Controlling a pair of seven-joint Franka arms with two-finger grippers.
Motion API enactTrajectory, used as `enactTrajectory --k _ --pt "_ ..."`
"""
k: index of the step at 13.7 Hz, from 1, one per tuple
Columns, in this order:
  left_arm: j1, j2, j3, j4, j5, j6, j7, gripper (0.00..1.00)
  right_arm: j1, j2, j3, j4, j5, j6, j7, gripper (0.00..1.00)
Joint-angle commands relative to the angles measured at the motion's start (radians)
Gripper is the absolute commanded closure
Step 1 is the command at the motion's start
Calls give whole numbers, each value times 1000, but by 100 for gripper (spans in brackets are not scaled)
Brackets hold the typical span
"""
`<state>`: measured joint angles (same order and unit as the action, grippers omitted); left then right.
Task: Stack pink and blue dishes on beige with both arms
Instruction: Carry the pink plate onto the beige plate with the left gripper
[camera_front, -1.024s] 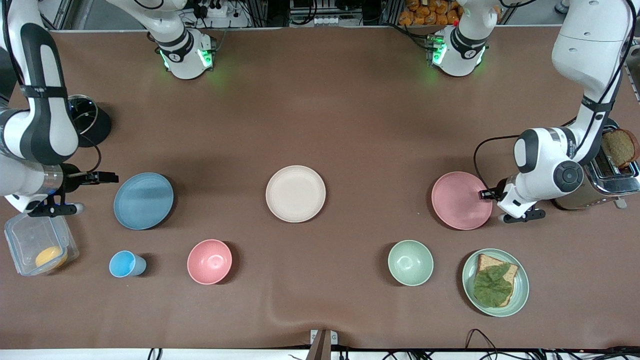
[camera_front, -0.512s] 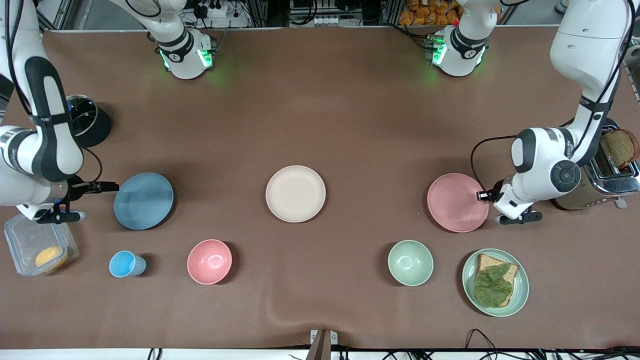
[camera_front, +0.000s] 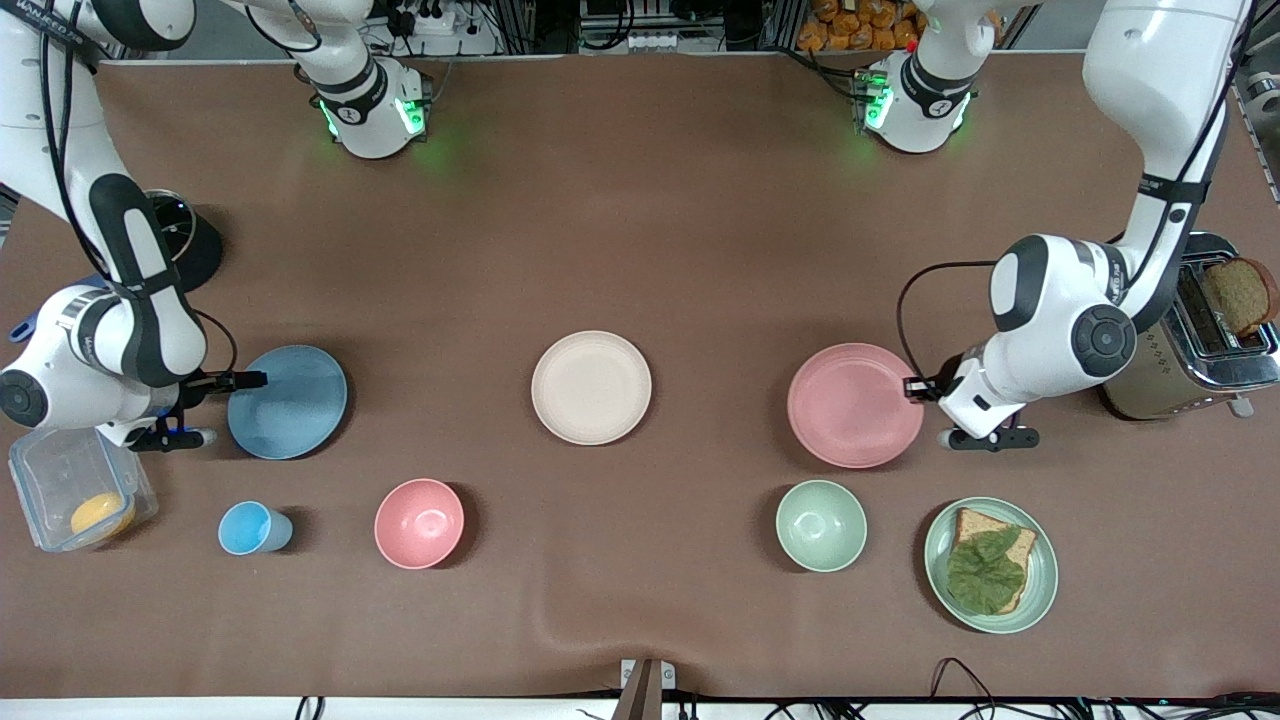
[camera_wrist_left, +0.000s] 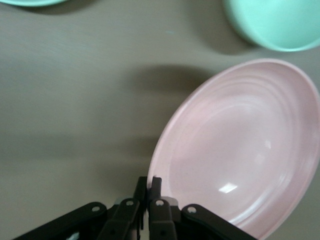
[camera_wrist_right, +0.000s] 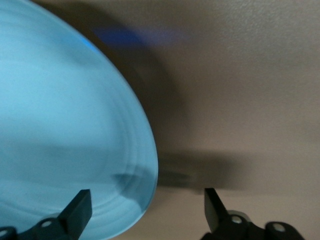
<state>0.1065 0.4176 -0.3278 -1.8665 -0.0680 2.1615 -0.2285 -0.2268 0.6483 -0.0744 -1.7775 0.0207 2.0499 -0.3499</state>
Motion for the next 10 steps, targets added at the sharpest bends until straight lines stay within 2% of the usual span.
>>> enactTrajectory --k 1,4,10 --pt "-42 6 -43 67 -33 -74 -163 100 -12 7 13 12 4 -2 -15 100" --pt "-145 19 -57 98 -35 -72 -340 100 -11 7 13 12 4 -5 -15 100" --pt "-330 118 -56 194 -33 -23 -624 100 -3 -28 15 27 4 -29 -72 100"
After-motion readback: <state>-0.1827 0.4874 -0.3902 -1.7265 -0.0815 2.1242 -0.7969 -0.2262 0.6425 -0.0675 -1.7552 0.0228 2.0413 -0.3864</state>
